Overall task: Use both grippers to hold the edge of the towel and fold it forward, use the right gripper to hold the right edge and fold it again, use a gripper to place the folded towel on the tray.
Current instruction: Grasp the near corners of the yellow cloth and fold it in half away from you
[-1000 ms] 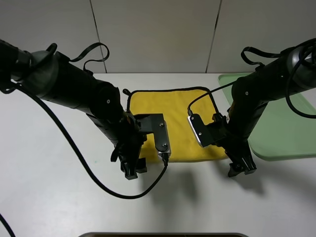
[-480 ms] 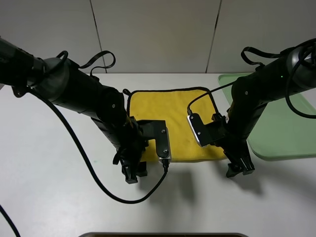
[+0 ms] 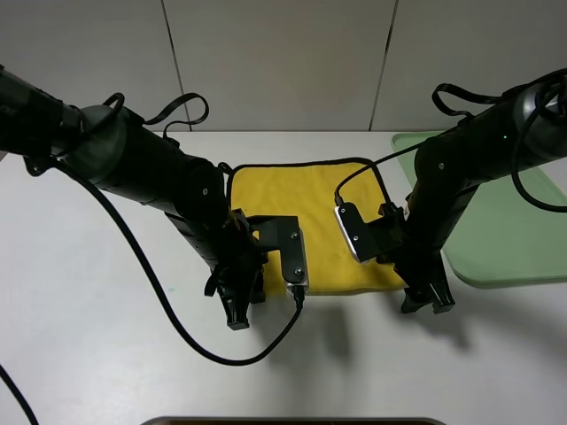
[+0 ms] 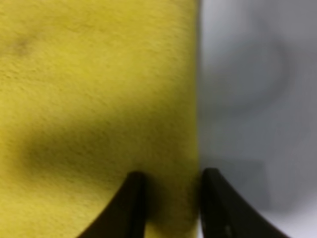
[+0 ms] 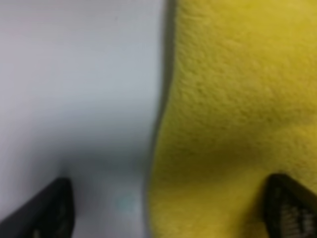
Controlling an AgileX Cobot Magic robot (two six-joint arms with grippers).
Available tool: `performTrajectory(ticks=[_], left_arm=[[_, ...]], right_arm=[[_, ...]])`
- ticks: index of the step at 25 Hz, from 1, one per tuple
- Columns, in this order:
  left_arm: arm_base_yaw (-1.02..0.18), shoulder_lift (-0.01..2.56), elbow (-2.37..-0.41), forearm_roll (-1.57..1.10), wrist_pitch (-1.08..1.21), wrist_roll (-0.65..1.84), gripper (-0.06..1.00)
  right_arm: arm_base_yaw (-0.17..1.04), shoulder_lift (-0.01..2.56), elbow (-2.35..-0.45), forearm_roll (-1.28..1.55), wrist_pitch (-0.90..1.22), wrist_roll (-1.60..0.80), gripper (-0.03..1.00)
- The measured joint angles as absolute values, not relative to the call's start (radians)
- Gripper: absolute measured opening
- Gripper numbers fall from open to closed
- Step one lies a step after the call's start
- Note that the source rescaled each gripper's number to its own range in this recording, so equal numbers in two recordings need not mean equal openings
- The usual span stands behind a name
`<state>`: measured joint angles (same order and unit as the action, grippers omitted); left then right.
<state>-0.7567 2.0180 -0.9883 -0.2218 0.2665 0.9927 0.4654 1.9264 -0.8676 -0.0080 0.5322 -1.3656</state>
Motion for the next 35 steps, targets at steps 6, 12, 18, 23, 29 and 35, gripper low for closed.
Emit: performTrajectory(ticks=[6,12,18,23,29,35], left_arm=[[-0.757,2.02,-0.988,-0.212,0.261,0.995,0.09],[-0.757,2.021,-0.992,-0.207,0.265,0.998,0.01],[-0.757,2.022,-0.992,-0.206,0.258,0.998,0.0],[-0.757,2.021,-0.992,-0.204,0.234,0.998,0.0],[-0.757,2.005,-0.988,-0.152,0.264,0.998,0.0],[-0.757,1.943,-0.985,-0.059,0.335,0.998,0.0]], right_arm=[[0.465,1.926,-0.868,0.0,0.519,-1.368,0.44],[0.465,1.926,-0.868,0.0,0.497,-1.368,0.14],[0.465,1.926,-0.87,0.0,0.495,-1.367,0.0],[0.465,1.926,-0.87,0.0,0.498,-1.345,0.0],[0.465,1.906,-0.865,0.0,0.539,-1.264,0.0],[0.465,1.85,-0.861,0.007,0.584,-1.227,0.0]])
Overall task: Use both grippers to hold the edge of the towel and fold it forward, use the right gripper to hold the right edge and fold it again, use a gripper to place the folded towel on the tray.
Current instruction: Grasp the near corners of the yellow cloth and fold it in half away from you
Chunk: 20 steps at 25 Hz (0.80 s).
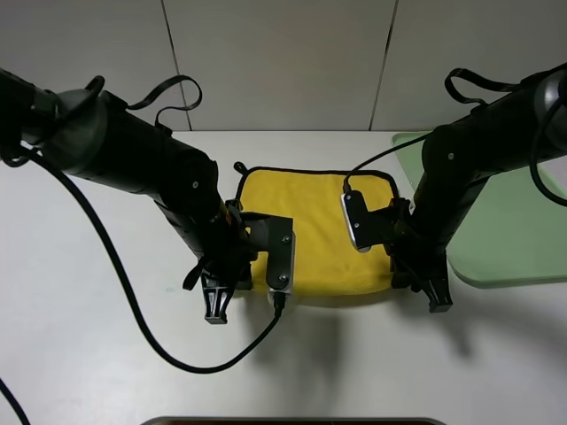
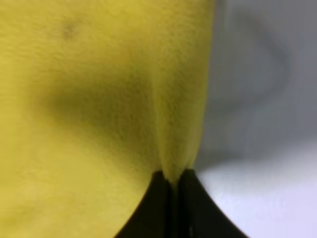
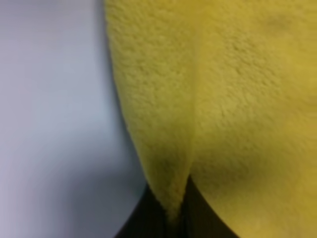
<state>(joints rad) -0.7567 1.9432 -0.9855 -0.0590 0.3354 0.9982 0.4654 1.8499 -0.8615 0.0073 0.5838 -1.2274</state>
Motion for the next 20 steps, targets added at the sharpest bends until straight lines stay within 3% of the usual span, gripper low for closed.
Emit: performTrajectory(ticks=[13,20], left_arm=[[-0.757,1.794,-0.985,-0.041,0.352,0.998,0.0],[-0.757,1.712,-0.985,-0.041,0.419,0.998,0.0]], right_arm=[[0.465,1.662,-0.861,0.062,0.628,-1.059,0.0],[0.574,1.589,-0.861,0.025,0.699,-0.974,0.0]])
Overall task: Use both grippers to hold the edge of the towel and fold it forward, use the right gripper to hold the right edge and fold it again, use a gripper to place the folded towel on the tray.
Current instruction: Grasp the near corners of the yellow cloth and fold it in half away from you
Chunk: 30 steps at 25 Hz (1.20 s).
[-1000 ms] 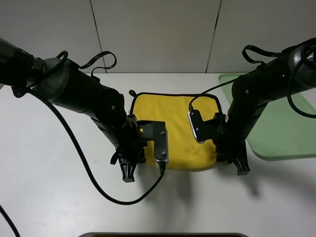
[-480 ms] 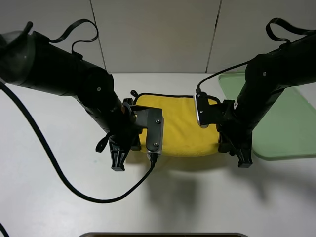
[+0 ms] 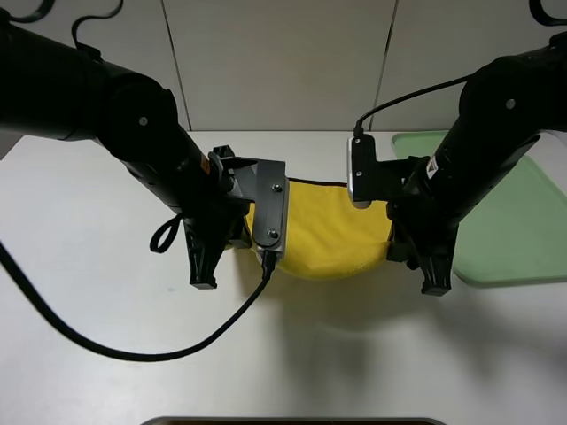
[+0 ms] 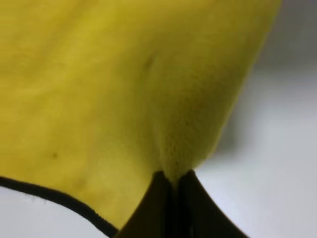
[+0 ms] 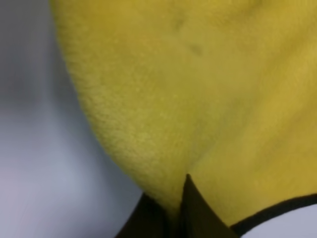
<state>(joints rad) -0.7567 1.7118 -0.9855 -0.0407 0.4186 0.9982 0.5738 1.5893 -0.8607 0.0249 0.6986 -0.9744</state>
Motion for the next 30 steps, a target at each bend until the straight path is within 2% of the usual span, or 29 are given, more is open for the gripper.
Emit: performTrajectory(ticks=[8,15,30], left_arm=[[-0.757,1.634,-0.985,-0.04,0.555,0.998,0.0],[-0.757,1.565,-0.985,-0.046,0.647,0.998,0.0],[-0.757,1.53,-0.985,-0.065,0.808,0.981,0.0]], right_arm=[[0.655,1.585,-0.861,-0.011,0.775,-0.735,0.0],[0.663,1.585,-0.861,-0.011,0.845,-0.55,0.0],[0.666,1.48,-0.861,0.033,0.929,-0.409,0.0]])
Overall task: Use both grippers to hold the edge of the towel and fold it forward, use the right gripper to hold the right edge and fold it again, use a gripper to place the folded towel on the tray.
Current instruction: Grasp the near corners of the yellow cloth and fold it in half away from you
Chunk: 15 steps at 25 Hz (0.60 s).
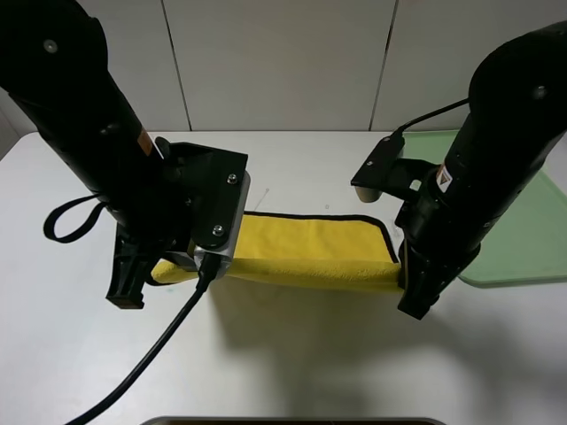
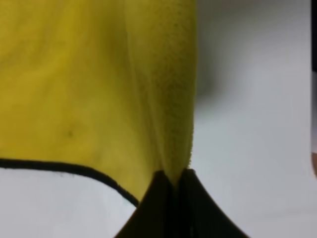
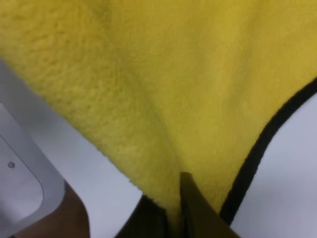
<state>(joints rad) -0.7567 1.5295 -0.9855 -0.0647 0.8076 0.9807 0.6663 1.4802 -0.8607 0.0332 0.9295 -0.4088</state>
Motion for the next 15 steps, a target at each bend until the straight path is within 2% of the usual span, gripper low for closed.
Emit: performTrajectory(ticks=[7,15], left_arm=[[-0.757,1.529,-0.985,-0.068,0.822,0.965,0.0],[-0.757,1.537,-0.985,-0.056,0.675,0.965,0.0]], right_arm=[[0.666,1.4,-0.861,0.039,0.958,-0.409,0.0],[0.666,1.4,-0.861,-0.038,0.926,-0.409,0.0]])
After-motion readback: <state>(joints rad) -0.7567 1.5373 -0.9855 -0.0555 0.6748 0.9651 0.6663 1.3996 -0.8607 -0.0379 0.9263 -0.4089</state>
